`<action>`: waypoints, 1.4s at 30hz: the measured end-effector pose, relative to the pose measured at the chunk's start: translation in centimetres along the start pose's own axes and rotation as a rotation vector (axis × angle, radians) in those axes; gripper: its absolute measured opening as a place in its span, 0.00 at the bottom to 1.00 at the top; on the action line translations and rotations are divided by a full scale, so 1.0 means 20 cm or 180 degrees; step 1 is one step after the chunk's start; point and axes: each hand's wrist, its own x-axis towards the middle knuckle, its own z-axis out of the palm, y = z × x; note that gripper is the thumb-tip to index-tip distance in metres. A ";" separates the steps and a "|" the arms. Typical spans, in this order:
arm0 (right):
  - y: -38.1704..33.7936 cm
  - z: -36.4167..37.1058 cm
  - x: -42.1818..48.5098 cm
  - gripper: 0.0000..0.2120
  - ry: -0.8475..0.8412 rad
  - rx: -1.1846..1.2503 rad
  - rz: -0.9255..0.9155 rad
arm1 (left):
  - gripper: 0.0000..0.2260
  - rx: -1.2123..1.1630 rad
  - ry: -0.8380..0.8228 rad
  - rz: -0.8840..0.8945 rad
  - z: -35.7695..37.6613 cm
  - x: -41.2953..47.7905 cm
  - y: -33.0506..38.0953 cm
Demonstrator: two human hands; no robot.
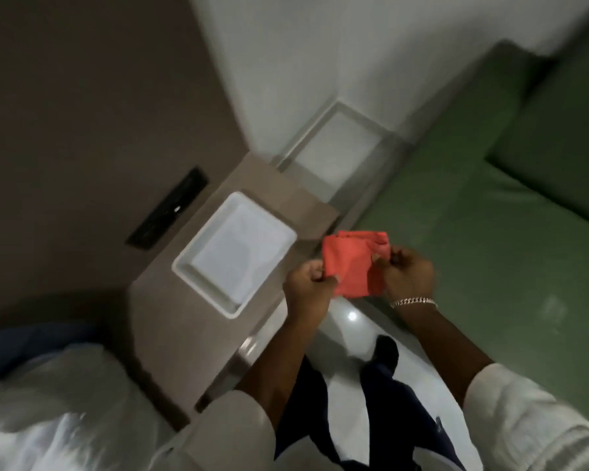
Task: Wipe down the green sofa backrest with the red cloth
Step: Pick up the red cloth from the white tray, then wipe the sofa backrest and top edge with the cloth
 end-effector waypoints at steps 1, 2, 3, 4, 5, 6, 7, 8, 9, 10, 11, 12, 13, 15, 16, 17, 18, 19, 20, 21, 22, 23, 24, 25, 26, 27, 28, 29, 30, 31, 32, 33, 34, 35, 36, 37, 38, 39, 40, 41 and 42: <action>0.08 -0.12 0.00 0.07 0.0152 0.0061 0.0100 | 0.07 0.0111 -0.0146 0.0032 0.11 -0.06 -0.01; 0.18 -0.28 0.00 0.08 0.0324 0.0116 0.0220 | 0.07 0.0249 -0.0357 0.0058 0.27 -0.12 -0.02; 0.26 -0.37 0.00 0.09 0.0403 0.0162 0.0283 | 0.07 0.0324 -0.0464 0.0054 0.37 -0.16 -0.05; 0.33 -0.44 0.00 0.09 0.0457 0.0187 0.0318 | 0.07 0.0392 -0.0516 0.0068 0.45 -0.17 -0.09; 0.43 -0.55 0.01 0.09 0.0578 0.0191 0.0387 | 0.09 0.0517 -0.0635 0.0121 0.57 -0.21 -0.12; 0.54 -0.69 0.02 0.09 0.0718 0.0168 0.0488 | 0.09 0.0700 -0.0769 0.0177 0.74 -0.26 -0.16; 0.66 -0.81 0.04 0.09 0.0844 0.0140 0.0579 | 0.09 0.0868 -0.0880 0.0223 0.89 -0.30 -0.20; 0.78 -0.91 0.06 0.09 0.0950 0.0124 0.0671 | 0.08 0.1014 -0.0995 0.0272 1.03 -0.35 -0.24; 0.91 -1.02 0.07 0.09 0.1042 0.0105 0.0755 | 0.08 0.1137 -0.1104 0.0297 1.17 -0.40 -0.29; 1.01 -1.10 0.10 0.08 0.1088 0.0081 0.0799 | 0.07 0.1213 -0.1151 0.0303 1.29 -0.44 -0.33; 1.12 -1.18 0.13 0.08 0.1124 0.0040 0.0858 | 0.07 0.1260 -0.1175 0.0272 1.42 -0.48 -0.38; 1.22 -1.25 0.17 0.08 0.1157 -0.0005 0.0901 | 0.08 0.1280 -0.1192 0.0212 1.54 -0.51 -0.45; 1.32 -1.31 0.21 0.08 0.1191 -0.0076 0.0927 | 0.09 0.1307 -0.1220 0.0139 1.65 -0.53 -0.52; 1.48 -1.37 0.28 0.09 0.1185 -0.0246 0.0955 | 0.10 0.1360 -0.1368 -0.0121 1.81 -0.54 -0.64; 1.57 -1.39 0.31 0.10 0.1185 -0.0268 0.0986 | 0.10 0.1380 -0.1435 -0.0281 1.89 -0.53 -0.70; 1.65 -1.41 0.34 0.11 0.1221 -0.0270 0.0996 | 0.12 0.1340 -0.1429 -0.0440 1.95 -0.50 -0.75; 1.74 -1.41 0.36 0.13 0.1305 -0.0325 0.0937 | 0.13 0.1185 -0.1356 -0.0519 2.00 -0.47 -0.78; 1.82 -1.40 0.38 0.15 0.1426 -0.0428 0.0880 | 0.14 0.1020 -0.1238 -0.0464 2.04 -0.42 -0.80; 1.88 -1.38 0.38 0.19 0.1531 -0.0543 0.0809 | 0.14 0.0960 -0.1102 -0.0211 2.05 -0.37 -0.79; 1.93 -1.34 0.38 0.24 0.1592 -0.0613 0.0726 | 0.15 0.1142 -0.1006 0.0216 2.07 -0.30 -0.78; 1.96 -1.28 0.39 0.28 0.1583 -0.0678 0.0624 | 0.17 0.1456 -0.0993 0.0755 2.08 -0.23 -0.78; 1.97 -1.20 0.40 0.32 0.1475 -0.0835 0.0526 | 0.19 0.1829 -0.1103 0.1323 2.09 -0.15 -0.77; 1.97 -1.13 0.41 0.34 0.1296 -0.1132 0.0464 | 0.22 0.2266 -0.1351 0.1835 2.10 -0.06 -0.77; 1.96 -1.06 0.42 0.35 0.1121 -0.1530 0.0424 | 0.25 0.2814 -0.1593 0.2313 2.12 0.03 -0.78; 1.97 -1.01 0.45 0.35 0.0988 -0.1877 0.0413 | 0.27 0.3451 -0.1723 0.2744 2.14 0.12 -0.79; 1.98 -0.99 0.48 0.34 0.0933 -0.2093 0.0422 | 0.30 0.4067 -0.1735 0.3079 2.15 0.20 -0.80; 2.00 -0.98 0.49 0.33 0.0941 -0.2225 0.0414 | 0.32 0.4485 -0.1694 0.3329 2.15 0.28 -0.81; 2.03 -0.99 0.48 0.32 0.0980 -0.2311 0.0402 | 0.33 0.4679 -0.1676 0.3510 2.15 0.33 -0.81; 2.06 -1.02 0.46 0.31 0.1050 -0.2368 0.0440 | 0.34 0.4779 -0.1666 0.3680 2.15 0.36 -0.81; 2.08 -1.04 0.44 0.30 0.1122 -0.2388 0.0558 | 0.35 0.4844 -0.1675 0.3824 2.15 0.39 -0.81; 2.09 -1.08 0.45 0.30 0.1219 -0.2395 0.0722 | 0.35 0.4889 -0.1661 0.3921 2.15 0.40 -0.81; 2.09 -1.11 0.49 0.31 0.1342 -0.2395 0.0902 | 0.36 0.4920 -0.1615 0.3984 2.15 0.40 -0.81; 2.07 -1.14 0.56 0.31 0.1455 -0.2363 0.1053 | 0.36 0.4941 -0.1576 0.4032 2.15 0.41 -0.82; 2.04 -1.16 0.66 0.31 0.1489 -0.2283 0.1130 | 0.36 0.4964 -0.1560 0.4060 2.15 0.41 -0.82; 2.00 -1.18 0.77 0.31 0.1404 -0.2266 0.1055 | 0.36 0.4971 -0.1566 0.4083 2.15 0.42 -0.83; 1.99 -1.19 0.84 0.31 0.1242 -0.2389 0.0806 | 0.36 0.4967 -0.1588 0.4096 2.15 0.42 -0.82; 1.98 -1.19 0.85 0.31 0.1053 -0.2577 0.0498 | 0.37 0.4970 -0.1610 0.4092 2.15 0.42 -0.81; 1.99 -1.19 0.81 0.30 0.0871 -0.2747 0.0297 | 0.37 0.4969 -0.1658 0.4082 2.15 0.41 -0.79; 2.01 -1.21 0.73 0.30 0.0755 -0.2881 0.0243 | 0.37 0.4967 -0.1713 0.4070 2.15 0.41 -0.78; 2.04 -1.23 0.63 0.30 0.0677 -0.2913 0.0309 | 0.37 0.4975 -0.1757 0.4054 2.16 0.41 -0.77; 2.07 -1.26 0.56 0.31 0.0631 -0.2836 0.0442 | 0.38 0.4986 -0.1787 0.4051 2.16 0.41 -0.76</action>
